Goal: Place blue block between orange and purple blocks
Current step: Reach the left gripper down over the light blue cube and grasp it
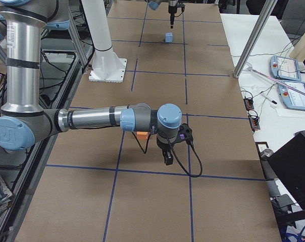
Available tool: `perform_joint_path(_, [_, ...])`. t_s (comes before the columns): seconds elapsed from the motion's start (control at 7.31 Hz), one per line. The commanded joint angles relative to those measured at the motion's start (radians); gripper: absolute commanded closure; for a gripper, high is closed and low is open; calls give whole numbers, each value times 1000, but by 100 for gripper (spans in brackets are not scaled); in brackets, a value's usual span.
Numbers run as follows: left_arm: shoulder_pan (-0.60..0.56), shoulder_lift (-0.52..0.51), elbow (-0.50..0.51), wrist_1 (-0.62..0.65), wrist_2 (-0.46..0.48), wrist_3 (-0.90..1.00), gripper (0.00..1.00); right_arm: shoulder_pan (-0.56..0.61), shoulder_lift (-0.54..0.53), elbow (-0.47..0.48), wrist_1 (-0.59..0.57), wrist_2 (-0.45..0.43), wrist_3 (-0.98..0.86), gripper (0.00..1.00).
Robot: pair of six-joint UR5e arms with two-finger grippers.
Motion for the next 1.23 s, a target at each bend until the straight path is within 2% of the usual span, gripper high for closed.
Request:
perform_joint_path(0.0, [93,-39,20,0,83,-93,0,0,0,-1,0,0,0,0])
perform_joint_path(0.27, [143,-48,68,-2,153,-103,0,0,-2,-4,0,0,0,0])
perform_joint_path(0.55, [162,-62,121,-5,160,-98,0,0,-2,-5,0,0,0,0])
perform_joint_path(0.68, [162,-71,126,-5,158,-101,18,0,-2,-4,0,0,-2,0])
perform_joint_path(0.82, [162,-71,113,-2,152,-103,73,0,-2,-5,0,0,0,0])
perform_joint_path(0.96, [159,-89,106,1,149,-103,81,0,-3,-5,0,0,-2,0])
perform_joint_path(1.09, [157,-137,106,6,152,-106,81,0,-5,-4,0,0,-2,0])
